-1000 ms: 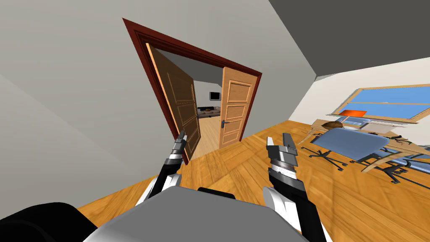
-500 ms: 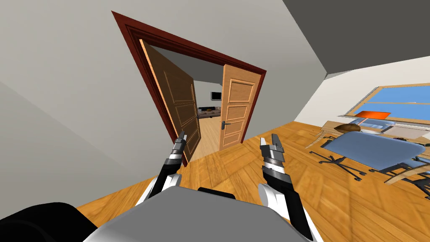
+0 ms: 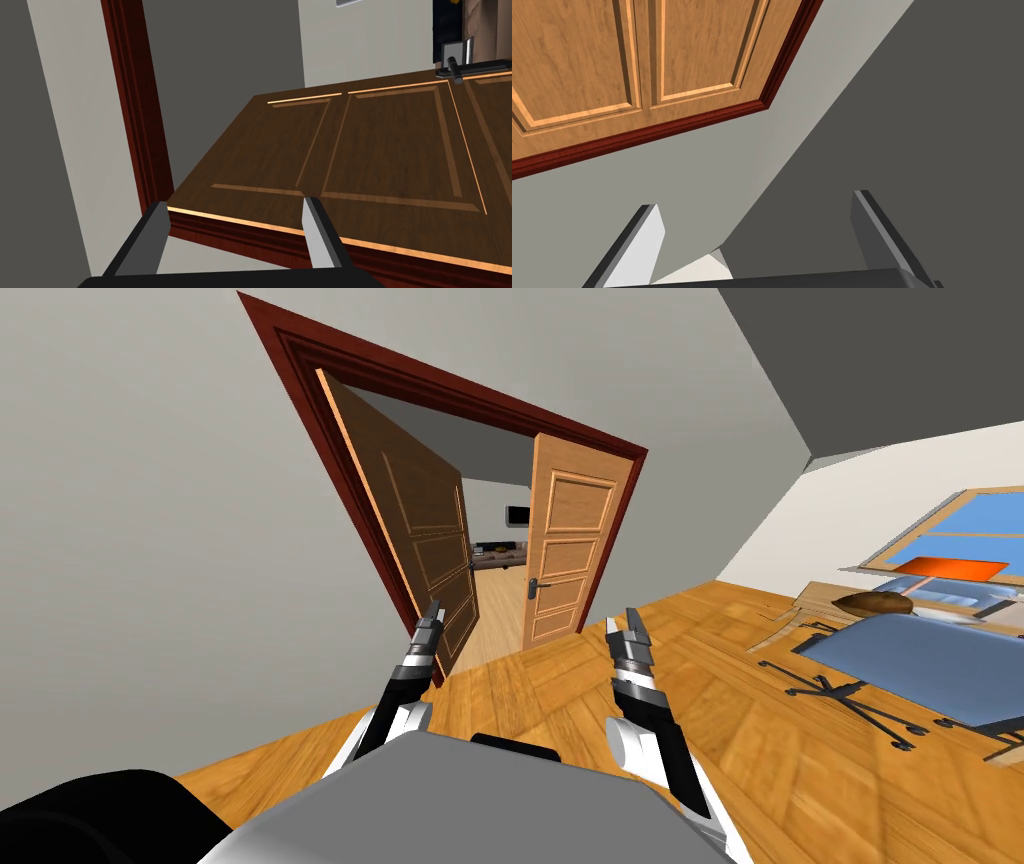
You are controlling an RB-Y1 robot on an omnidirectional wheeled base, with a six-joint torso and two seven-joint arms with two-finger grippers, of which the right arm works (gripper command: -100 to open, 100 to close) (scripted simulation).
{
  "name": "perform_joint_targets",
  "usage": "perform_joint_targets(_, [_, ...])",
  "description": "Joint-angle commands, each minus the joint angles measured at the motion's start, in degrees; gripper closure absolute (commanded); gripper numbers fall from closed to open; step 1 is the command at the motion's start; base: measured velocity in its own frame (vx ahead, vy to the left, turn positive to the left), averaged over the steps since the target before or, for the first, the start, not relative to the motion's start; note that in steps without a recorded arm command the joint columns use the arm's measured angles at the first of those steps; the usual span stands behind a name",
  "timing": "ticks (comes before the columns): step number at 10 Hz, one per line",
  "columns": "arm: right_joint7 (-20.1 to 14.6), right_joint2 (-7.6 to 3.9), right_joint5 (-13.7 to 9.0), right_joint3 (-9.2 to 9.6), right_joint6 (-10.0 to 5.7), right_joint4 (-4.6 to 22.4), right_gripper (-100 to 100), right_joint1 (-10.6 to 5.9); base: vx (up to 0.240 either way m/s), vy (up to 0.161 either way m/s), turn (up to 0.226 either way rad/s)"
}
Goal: Push the door open
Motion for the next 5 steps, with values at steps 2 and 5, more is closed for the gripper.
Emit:
perform_joint_targets(2, [-0.47,-0.4,0.31,0.77,0.09,4.22,-100,-2.22,0.096,-0.068,0.069])
perform_joint_targets(5, [-1.21,-0.88,0.57,1.62,0.51,8.68,-100,-4.64,0.096,-0.065,0.078])
